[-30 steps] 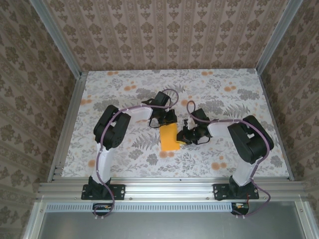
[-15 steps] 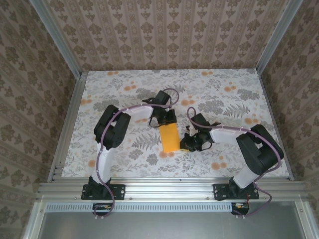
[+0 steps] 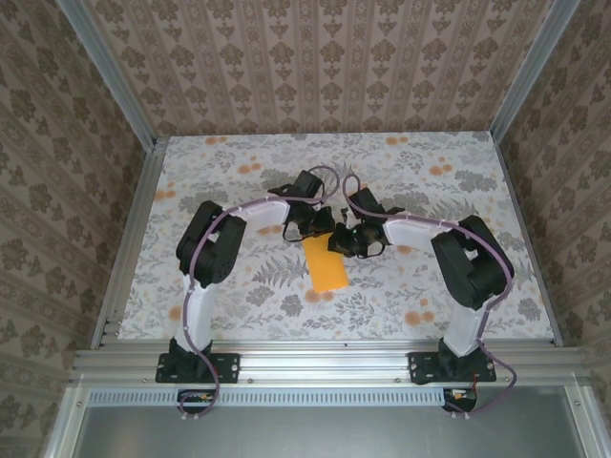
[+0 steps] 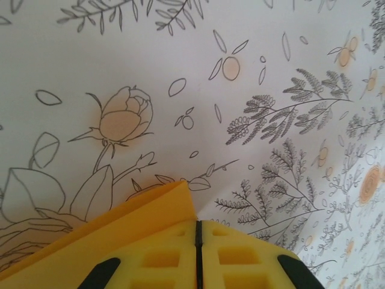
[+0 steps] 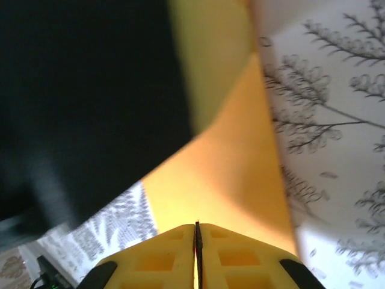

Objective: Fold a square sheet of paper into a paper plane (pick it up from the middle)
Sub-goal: Fold the square sheet of paper in half at the center of the table.

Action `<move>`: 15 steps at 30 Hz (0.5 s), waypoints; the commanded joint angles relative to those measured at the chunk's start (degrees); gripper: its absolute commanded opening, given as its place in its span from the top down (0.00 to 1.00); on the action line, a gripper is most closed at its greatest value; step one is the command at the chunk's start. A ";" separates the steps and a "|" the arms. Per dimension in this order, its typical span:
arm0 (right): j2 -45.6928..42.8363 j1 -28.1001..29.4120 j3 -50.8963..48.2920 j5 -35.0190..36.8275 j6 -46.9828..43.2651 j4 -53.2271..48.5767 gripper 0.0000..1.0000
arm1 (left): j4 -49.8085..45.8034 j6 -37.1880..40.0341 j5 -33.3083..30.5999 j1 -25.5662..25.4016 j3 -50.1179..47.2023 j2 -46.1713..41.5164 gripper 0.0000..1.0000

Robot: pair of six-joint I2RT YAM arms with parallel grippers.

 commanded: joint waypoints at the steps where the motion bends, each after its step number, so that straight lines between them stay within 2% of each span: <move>1: 1.36 -0.80 1.15 1.67 1.66 1.93 0.90 | 0.17 -0.79 1.78 0.58 0.03 -2.08 0.90; 6: 1.48 -2.18 -0.14 1.74 3.47 6.31 0.91 | 0.44 -0.72 2.41 0.86 0.13 0.16 0.90; 15: 4.21 -3.04 0.29 2.33 4.25 7.19 0.91 | -0.66 -0.51 1.04 0.93 1.07 2.75 0.90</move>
